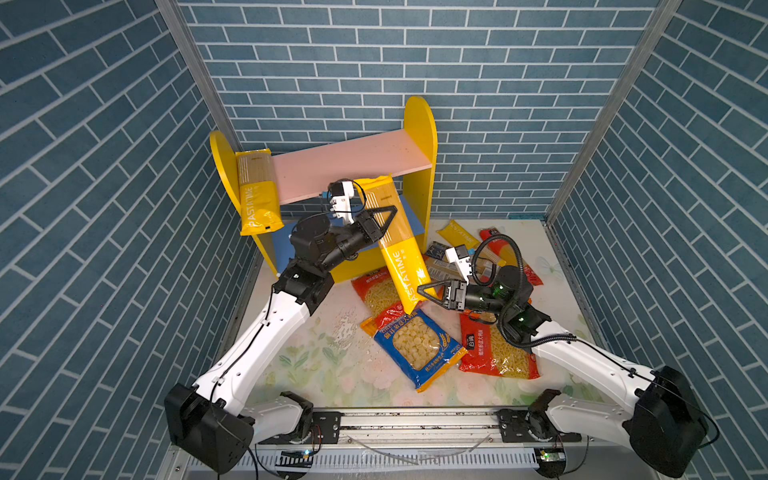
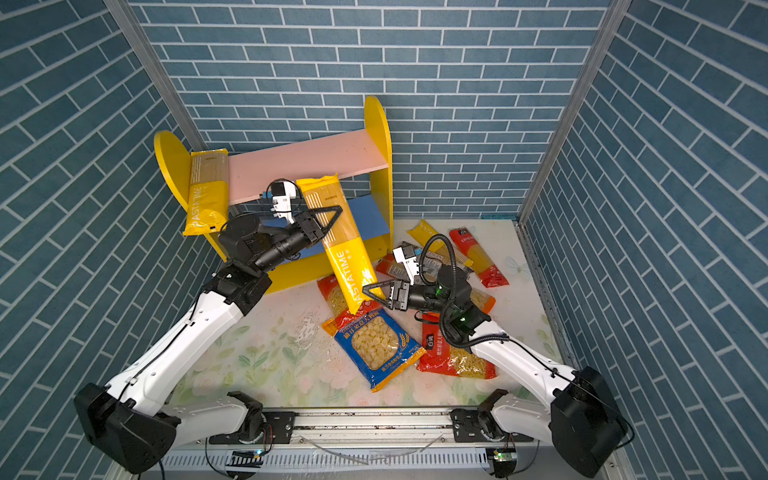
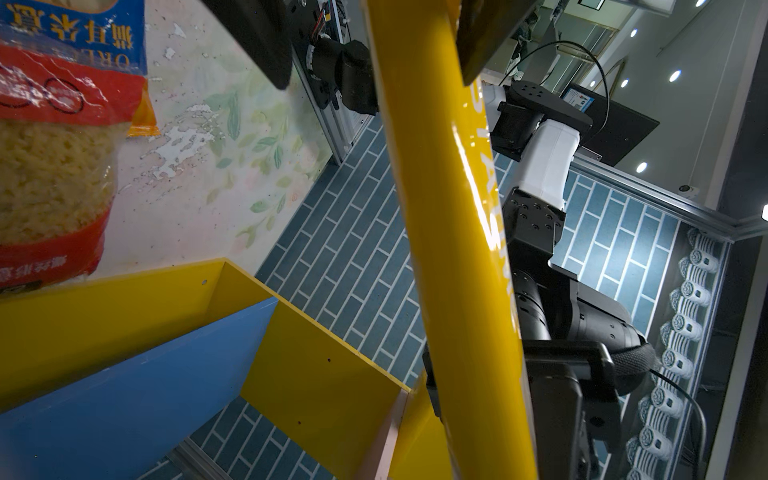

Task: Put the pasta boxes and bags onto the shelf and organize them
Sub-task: 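Lift the pack upright with both grippers and carry it toward the pink shelf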

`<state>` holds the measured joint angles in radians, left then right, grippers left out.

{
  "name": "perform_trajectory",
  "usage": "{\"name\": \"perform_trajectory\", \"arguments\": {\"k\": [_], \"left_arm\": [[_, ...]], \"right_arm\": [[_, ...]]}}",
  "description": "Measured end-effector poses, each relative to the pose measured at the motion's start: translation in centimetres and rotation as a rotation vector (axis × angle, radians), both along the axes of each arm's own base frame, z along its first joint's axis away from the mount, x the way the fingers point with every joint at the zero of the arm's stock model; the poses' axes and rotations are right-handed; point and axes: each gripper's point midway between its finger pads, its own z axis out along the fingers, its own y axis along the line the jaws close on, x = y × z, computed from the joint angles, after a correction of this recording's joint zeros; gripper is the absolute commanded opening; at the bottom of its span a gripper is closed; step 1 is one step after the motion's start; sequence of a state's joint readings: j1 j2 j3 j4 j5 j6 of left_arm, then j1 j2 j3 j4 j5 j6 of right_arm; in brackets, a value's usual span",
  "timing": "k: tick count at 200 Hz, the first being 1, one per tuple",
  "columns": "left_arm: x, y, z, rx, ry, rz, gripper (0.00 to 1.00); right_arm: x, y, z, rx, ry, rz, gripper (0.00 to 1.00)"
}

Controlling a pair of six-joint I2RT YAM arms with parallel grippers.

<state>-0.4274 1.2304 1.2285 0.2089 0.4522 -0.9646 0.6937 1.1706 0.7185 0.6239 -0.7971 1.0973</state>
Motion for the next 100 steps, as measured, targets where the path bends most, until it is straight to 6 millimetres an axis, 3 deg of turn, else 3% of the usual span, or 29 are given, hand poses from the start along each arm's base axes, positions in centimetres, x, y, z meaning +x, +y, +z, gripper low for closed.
{"name": "perform_trajectory", "arguments": {"k": [28, 64, 100], "left_arm": [[0.1, 0.5, 0.7, 0.0, 0.001, 0.014, 0.0], [0.8, 1.4, -0.3, 0.023, 0.038, 0.046, 0.0], [1.8, 3.3, -0.5, 0.016, 0.065, 0.096, 0.0]], "right_arm": [[0.5, 0.4, 0.7, 0.032, -0.005, 0.003, 0.54], [2.0, 1.7, 2.7, 0.093, -0.001, 0.005, 0.37], [3.6, 2.6, 4.1, 0.149, 0.028, -0.01, 0.42]]}}
